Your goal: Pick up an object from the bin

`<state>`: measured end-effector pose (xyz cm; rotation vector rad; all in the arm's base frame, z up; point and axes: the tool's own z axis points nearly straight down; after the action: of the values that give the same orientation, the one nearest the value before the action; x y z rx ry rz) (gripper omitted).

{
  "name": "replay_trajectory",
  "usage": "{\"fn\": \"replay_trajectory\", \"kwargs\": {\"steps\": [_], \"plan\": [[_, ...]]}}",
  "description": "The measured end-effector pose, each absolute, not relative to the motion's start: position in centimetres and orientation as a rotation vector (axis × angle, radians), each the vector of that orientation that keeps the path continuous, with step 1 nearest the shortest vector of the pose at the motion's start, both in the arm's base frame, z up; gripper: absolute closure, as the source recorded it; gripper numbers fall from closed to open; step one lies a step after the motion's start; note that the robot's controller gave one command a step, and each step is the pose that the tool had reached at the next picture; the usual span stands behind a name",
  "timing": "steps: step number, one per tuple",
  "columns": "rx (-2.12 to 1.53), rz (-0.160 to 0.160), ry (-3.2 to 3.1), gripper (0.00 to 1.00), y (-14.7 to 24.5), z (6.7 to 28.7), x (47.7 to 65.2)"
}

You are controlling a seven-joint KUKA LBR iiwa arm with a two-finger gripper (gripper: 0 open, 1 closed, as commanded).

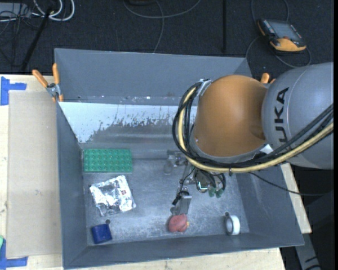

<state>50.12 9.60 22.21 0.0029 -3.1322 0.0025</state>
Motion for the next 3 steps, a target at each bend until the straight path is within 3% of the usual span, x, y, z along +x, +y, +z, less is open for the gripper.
{"fn": "replay_trajectory", "kwargs": {"steps": [1, 2, 3], "plan": [[0.511, 0.0, -3.095, 0.0, 5.5, 13.6, 48.7], [1.097, 0.003, -2.96, 0.0, 5.1, 7.1, 47.5], [1.083, -0.002, -2.949, 1.0, 5.1, 7.0, 47.1]]}}
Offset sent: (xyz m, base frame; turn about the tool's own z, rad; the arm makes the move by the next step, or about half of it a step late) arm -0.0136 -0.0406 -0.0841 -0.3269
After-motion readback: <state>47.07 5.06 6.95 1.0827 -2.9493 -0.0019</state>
